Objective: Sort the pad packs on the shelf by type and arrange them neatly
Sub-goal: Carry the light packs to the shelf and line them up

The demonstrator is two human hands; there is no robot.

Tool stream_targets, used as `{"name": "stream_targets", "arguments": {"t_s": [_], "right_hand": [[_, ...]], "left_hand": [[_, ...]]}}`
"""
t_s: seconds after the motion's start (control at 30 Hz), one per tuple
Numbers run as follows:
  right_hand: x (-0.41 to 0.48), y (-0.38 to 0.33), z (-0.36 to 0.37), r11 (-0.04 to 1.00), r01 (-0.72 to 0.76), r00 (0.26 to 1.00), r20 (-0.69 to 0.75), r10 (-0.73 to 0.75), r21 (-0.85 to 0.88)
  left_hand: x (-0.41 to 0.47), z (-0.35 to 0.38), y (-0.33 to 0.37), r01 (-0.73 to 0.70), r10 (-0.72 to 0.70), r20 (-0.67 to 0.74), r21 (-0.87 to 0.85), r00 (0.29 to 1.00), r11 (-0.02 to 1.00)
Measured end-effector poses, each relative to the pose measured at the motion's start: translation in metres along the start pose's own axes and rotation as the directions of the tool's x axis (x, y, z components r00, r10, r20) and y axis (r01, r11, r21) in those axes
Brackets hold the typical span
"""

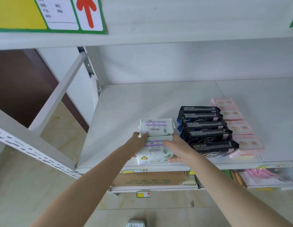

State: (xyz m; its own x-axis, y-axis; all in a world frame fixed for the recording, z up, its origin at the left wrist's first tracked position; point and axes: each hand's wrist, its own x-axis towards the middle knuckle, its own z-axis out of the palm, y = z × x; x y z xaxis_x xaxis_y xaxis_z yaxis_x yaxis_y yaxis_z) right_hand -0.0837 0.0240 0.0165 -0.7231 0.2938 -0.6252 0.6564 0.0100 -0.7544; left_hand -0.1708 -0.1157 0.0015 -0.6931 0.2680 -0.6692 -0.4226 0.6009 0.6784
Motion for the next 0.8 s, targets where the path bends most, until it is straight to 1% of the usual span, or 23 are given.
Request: {"name": "stream_targets", "arguments": {"t_s": [0.03, 0.07, 0.1, 0.13, 0.17, 0.2, 0.27, 0.33, 0.37, 0.4, 0.43, 0.47, 0.5, 0.6, 0.8], "right_hand": [[-0.003, 0.003, -0.001, 0.991, 0.084, 0.996, -0.020, -0.086, -0.106], [-0.008, 0.006, -0.002, 0.947, 0.163, 0.983, -0.039, -0.181, -0.278], [-0.012, 0.009, -0.003, 0.859, 0.213, 0.963, -0.051, -0.266, -0.466], [-0.015, 0.011, -0.004, 0.752, 0.228, 0.939, -0.063, -0.337, -0.619], [-0.018, 0.012, -0.005, 0.654, 0.222, 0.918, -0.071, -0.389, -0.723], [-0.021, 0.010, -0.007, 0.570, 0.220, 0.892, -0.072, -0.445, -0.792], [-0.025, 0.006, -0.013, 0.390, 0.261, 0.824, -0.007, -0.566, -0.883], [-0.025, 0.001, -0.020, 0.186, 0.296, 0.781, 0.126, -0.611, -0.937], [-0.022, 0.000, -0.023, 0.111, 0.300, 0.788, 0.180, -0.588, -0.948], [-0.017, 0.000, -0.025, 0.065, 0.305, 0.812, 0.224, -0.539, -0.950], [-0.013, 0.001, -0.025, 0.029, 0.314, 0.838, 0.262, -0.479, -0.949], [-0.009, 0.001, -0.024, -0.002, 0.323, 0.854, 0.293, -0.430, -0.946], [-0.005, 0.002, -0.024, -0.030, 0.330, 0.861, 0.313, -0.401, -0.944], [0.008, 0.002, -0.024, -0.083, 0.339, 0.853, 0.344, -0.393, -0.937], [0.031, -0.009, -0.028, -0.099, 0.328, 0.855, 0.339, -0.391, -0.940]], "left_hand": [[0.002, -0.001, -0.003, -0.038, 0.041, -0.023, 0.091, 0.999, 0.995], [0.001, -0.002, -0.006, -0.086, 0.099, -0.051, 0.217, 0.994, 0.972], [-0.001, -0.006, -0.008, -0.136, 0.170, -0.066, 0.359, 0.983, 0.923], [-0.004, -0.010, -0.011, -0.192, 0.249, -0.059, 0.474, 0.967, 0.859], [-0.007, -0.014, -0.012, -0.254, 0.320, -0.024, 0.552, 0.947, 0.794], [-0.010, -0.019, -0.014, -0.317, 0.375, 0.034, 0.609, 0.926, 0.727], [-0.014, -0.025, -0.017, -0.420, 0.442, 0.173, 0.719, 0.880, 0.555], [-0.013, -0.026, -0.018, -0.441, 0.457, 0.275, 0.843, 0.846, 0.308], [-0.012, -0.025, -0.019, -0.425, 0.462, 0.304, 0.887, 0.833, 0.181], [-0.009, -0.023, -0.020, -0.401, 0.467, 0.324, 0.913, 0.823, 0.073], [-0.007, -0.021, -0.021, -0.378, 0.473, 0.336, 0.926, 0.815, -0.006], [-0.004, -0.018, -0.022, -0.361, 0.481, 0.341, 0.931, 0.808, -0.053], [-0.001, -0.016, -0.022, -0.350, 0.487, 0.340, 0.934, 0.805, -0.073], [0.006, -0.012, -0.019, -0.332, 0.482, 0.324, 0.941, 0.814, -0.071], [0.020, -0.008, -0.003, -0.292, 0.495, 0.281, 0.955, 0.822, -0.058]]}}
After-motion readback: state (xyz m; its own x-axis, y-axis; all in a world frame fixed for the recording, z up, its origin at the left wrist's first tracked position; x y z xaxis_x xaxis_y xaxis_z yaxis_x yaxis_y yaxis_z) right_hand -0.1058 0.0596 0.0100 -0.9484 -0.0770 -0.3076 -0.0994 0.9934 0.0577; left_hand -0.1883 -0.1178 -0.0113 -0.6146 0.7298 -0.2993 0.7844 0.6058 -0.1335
